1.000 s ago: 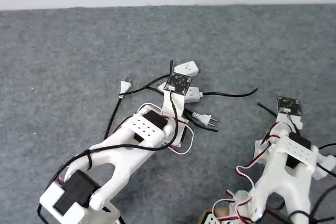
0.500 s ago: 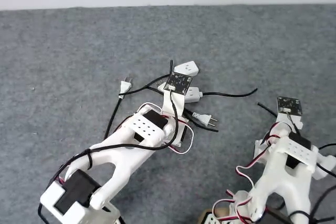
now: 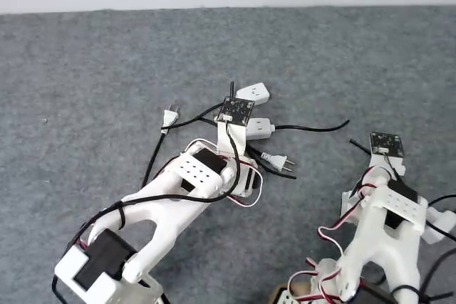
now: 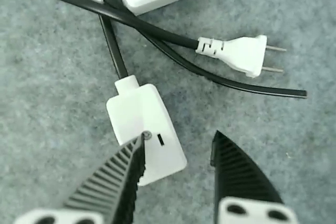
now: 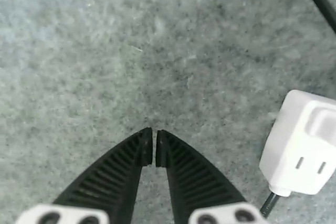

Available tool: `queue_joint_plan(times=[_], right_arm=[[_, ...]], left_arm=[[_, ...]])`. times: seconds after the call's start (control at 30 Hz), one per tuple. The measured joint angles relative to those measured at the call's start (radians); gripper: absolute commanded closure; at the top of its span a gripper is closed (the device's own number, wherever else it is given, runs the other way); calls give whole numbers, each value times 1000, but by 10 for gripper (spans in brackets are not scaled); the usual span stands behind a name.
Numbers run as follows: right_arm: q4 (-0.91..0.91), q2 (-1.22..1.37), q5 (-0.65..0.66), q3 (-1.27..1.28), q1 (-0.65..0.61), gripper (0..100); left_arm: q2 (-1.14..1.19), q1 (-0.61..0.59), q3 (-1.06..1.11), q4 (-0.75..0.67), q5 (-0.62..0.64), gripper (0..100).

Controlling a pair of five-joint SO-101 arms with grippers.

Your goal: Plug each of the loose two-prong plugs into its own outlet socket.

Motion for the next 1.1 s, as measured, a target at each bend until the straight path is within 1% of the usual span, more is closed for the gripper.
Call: queue_joint_plan(times=[0.13,0.33,0.67,0.87,1.0,1.1], right_arm=[[0,0,6,0,-2,987],[-2,0,8,0,-2,987],[-2,0,8,0,-2,989],[-18,0,8,0,-2,990],[-18,0,8,0,-2,990],[-18,0,8,0,-2,990]], left_arm=[[0,-12,0,5,0,796],[0,-92,2,66,0,795],[0,-100,2,89,0,797],[0,-204,2,89,-2,799],[0,-221,2,120,-66,852],[0,-230,2,135,-92,872]])
